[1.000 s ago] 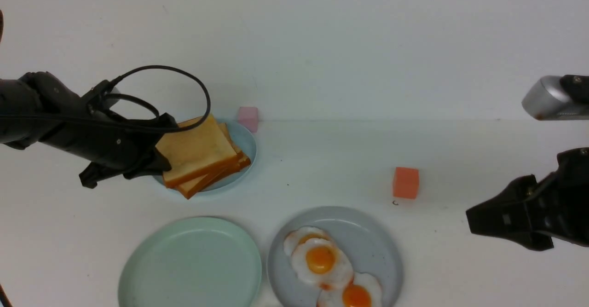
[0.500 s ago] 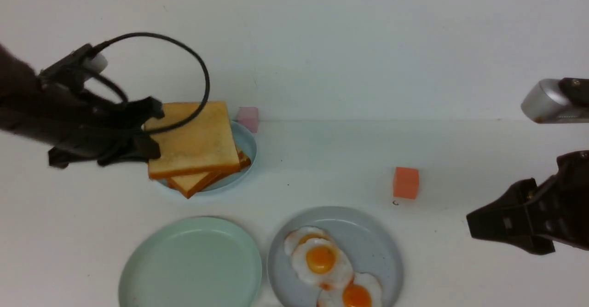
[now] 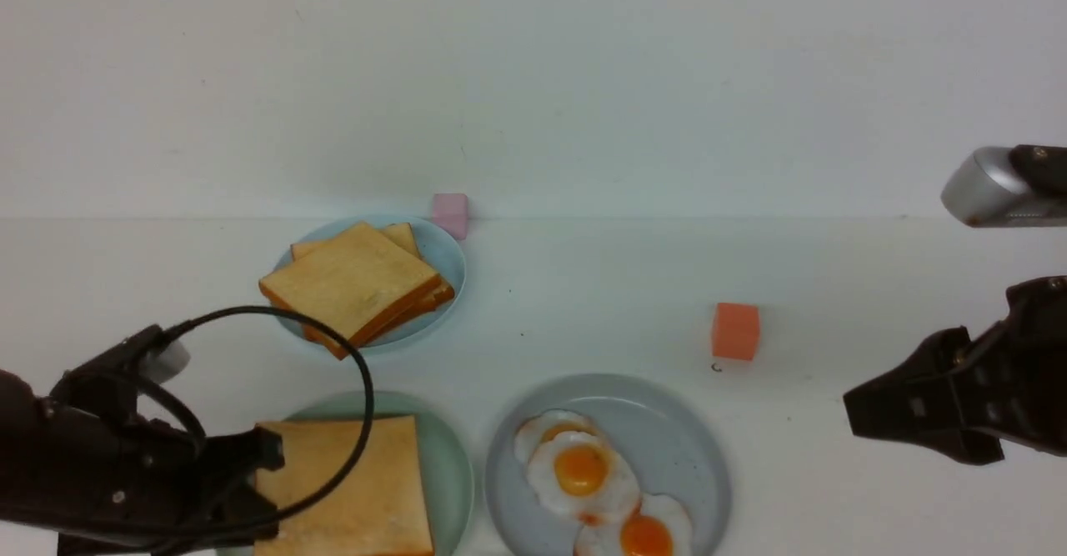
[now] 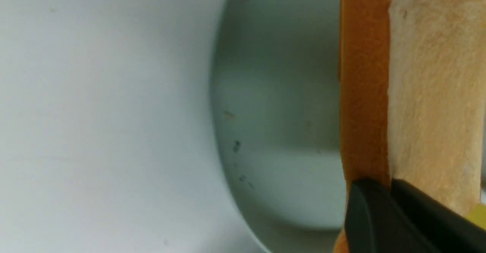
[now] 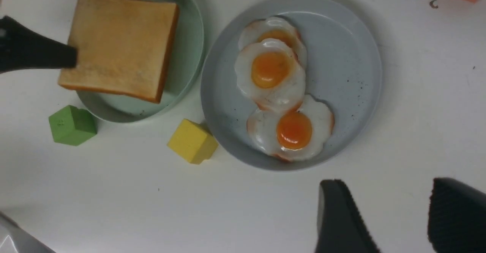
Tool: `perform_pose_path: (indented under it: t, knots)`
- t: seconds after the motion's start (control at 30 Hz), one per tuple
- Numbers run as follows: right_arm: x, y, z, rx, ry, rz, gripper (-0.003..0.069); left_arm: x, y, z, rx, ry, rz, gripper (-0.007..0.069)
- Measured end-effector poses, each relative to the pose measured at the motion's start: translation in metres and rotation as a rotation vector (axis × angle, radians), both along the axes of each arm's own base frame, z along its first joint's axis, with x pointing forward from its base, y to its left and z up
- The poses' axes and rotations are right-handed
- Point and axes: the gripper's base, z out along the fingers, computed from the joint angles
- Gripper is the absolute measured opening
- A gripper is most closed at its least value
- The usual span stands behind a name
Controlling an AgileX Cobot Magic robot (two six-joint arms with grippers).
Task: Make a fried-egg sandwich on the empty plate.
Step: Use the left arm to put a slice of bread into the empty plate in the middle, then use the right arm to grab a fried egg
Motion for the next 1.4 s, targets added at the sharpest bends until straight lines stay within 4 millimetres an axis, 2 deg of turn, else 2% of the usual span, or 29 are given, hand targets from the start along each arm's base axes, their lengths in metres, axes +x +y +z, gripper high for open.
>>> perform_pose_path:
  t: [0.2,0.33,0.4,0.47,0.5,0.57,0.63,0.67,0.7,0.73,0.77,0.87,0.9,1.0,1.07,1.1,1.17,1.2,1.3,1.4]
  knots:
    - [0.004,0.002,-0.004,0.01,0.027,-0.002,0.0349,0.006,0.0,-0.015,-0.007,0.041,0.029,0.0052]
    - [0.011,0.006,-0.011,0.017,0.067,0.0,0.0349,0.007,-0.001,-0.015,-0.015,0.05,0.021,0.0145]
    - [0.02,0.011,-0.021,0.019,0.092,0.035,0.0349,0.01,-0.002,-0.01,-0.021,0.047,0.002,0.0252]
    - [0.023,0.014,-0.024,0.024,0.097,0.06,0.0349,0.011,-0.002,-0.006,-0.024,0.045,-0.003,0.0295]
    - [0.03,0.018,-0.032,0.03,0.109,0.089,0.0349,0.012,-0.003,0.002,-0.031,0.045,-0.017,0.036]
    - [0.038,0.024,-0.04,0.051,0.122,0.125,0.0349,0.015,-0.003,0.014,-0.022,0.035,-0.04,0.0419]
    - [0.047,0.031,-0.048,0.081,0.135,0.164,0.0349,0.017,-0.003,0.033,-0.003,0.022,-0.073,0.0456]
    - [0.049,0.032,-0.05,0.082,0.143,0.167,0.0349,0.016,-0.003,0.034,0.005,0.026,-0.084,0.0461]
    - [0.056,0.036,-0.055,0.089,0.157,0.193,0.0349,0.016,-0.002,0.049,0.025,0.006,-0.101,0.0466]
    - [0.064,0.039,-0.059,0.087,0.166,0.212,0.0349,0.013,-0.001,0.061,0.048,-0.014,-0.123,0.0463]
    - [0.065,0.04,-0.058,0.086,0.165,0.216,0.0349,0.013,-0.001,0.064,0.047,-0.019,-0.125,0.0463]
    - [0.092,0.048,-0.07,0.05,0.175,0.265,0.0349,-0.012,-0.006,0.1,0.078,-0.144,-0.2,0.0394]
    - [0.093,0.048,-0.07,0.048,0.174,0.266,0.0349,-0.014,-0.007,0.101,0.08,-0.155,-0.208,0.0388]
    - [0.119,0.056,-0.083,0.027,0.208,0.298,0.0349,-0.056,-0.026,0.125,0.112,-0.358,-0.422,0.0235]
    - [0.131,0.061,-0.092,0.027,0.241,0.311,0.0349,-0.075,-0.034,0.128,0.114,-0.437,-0.515,0.0137]
    - [0.132,0.061,-0.093,0.027,0.245,0.314,0.0349,-0.077,-0.035,0.128,0.114,-0.447,-0.528,0.0127]
    - [0.147,0.067,-0.106,0.027,0.282,0.327,0.0349,-0.097,-0.038,0.123,0.127,-0.509,-0.616,0.0008]
    - [0.148,0.067,-0.106,0.027,0.28,0.328,0.0349,-0.098,-0.038,0.122,0.128,-0.512,-0.622,0.0001]
    - [0.164,0.073,-0.128,0.026,0.343,0.344,0.0349,-0.111,-0.039,0.112,0.126,-0.525,-0.668,-0.0013]
    - [0.176,0.077,-0.148,0.024,0.381,0.346,0.0349,-0.115,-0.039,0.106,0.115,-0.515,-0.676,-0.0013]
